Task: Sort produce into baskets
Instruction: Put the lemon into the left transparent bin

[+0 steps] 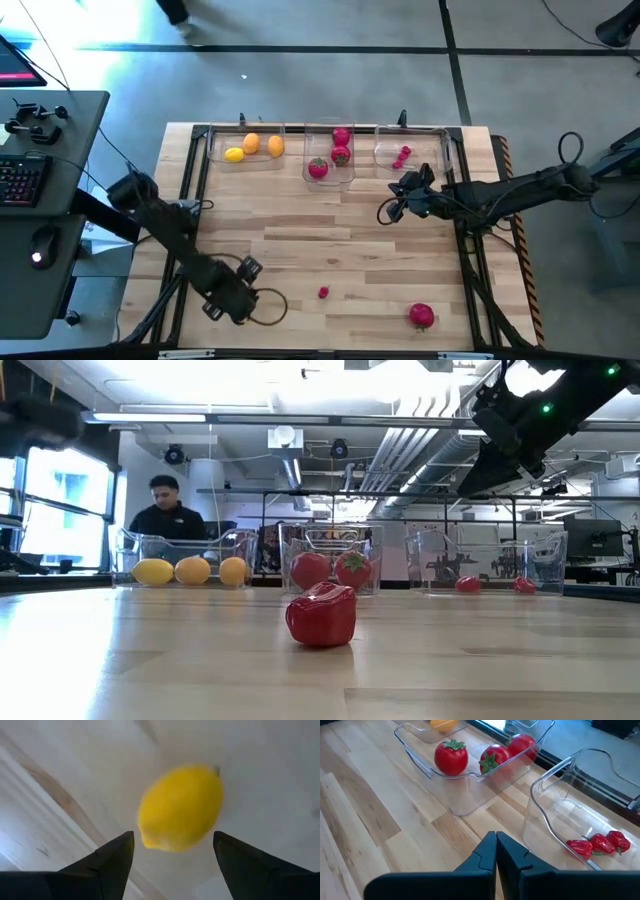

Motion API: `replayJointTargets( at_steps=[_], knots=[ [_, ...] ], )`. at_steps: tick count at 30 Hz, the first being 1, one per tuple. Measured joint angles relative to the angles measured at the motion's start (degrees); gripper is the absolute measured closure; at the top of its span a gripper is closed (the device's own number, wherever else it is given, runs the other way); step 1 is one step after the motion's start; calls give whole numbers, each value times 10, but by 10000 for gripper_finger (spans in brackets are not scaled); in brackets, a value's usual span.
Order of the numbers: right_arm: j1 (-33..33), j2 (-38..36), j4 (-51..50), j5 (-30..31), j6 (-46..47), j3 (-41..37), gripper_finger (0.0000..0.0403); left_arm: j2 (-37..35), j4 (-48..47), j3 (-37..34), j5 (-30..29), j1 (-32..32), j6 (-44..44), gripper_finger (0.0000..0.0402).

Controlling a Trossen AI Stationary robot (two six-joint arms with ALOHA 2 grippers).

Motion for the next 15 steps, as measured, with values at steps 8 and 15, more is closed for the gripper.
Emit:
replayJointTargets(
  at_steps=[8,15],
  knots=[
    [0,0,0,-2,0,0,403,41,4,0,-38,-20,26,141],
    [0,0,0,-2,0,0,403,41,12,9,-46,-23,42,141]
  ],
)
